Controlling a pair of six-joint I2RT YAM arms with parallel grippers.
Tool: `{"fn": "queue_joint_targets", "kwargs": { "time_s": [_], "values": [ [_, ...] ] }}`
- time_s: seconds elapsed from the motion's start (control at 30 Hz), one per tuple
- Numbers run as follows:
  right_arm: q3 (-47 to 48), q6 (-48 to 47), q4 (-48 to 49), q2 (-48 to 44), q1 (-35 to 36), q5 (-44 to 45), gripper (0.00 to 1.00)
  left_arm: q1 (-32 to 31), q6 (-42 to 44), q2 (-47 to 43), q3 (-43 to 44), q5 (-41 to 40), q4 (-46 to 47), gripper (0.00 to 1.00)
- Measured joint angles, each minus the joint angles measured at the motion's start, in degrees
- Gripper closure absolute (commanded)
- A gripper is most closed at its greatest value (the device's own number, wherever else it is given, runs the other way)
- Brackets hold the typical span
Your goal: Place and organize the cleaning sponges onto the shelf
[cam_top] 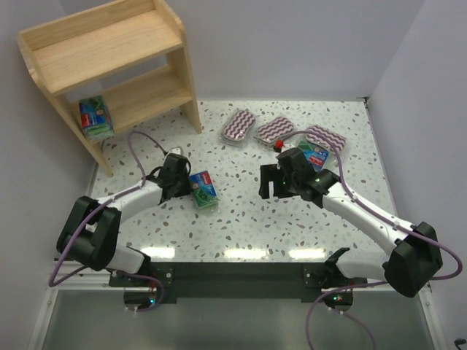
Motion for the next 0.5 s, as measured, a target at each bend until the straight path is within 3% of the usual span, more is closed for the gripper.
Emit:
{"fn": "queue_joint_targets", "kwargs": {
  "time_s": [0.5],
  "values": [
    [-1.1,0.4,-0.8,-0.8,0.0,0.0,0.16,-3.6,7.1,22.3,23.1,20.4,13.0,1.00]
  ]
}}
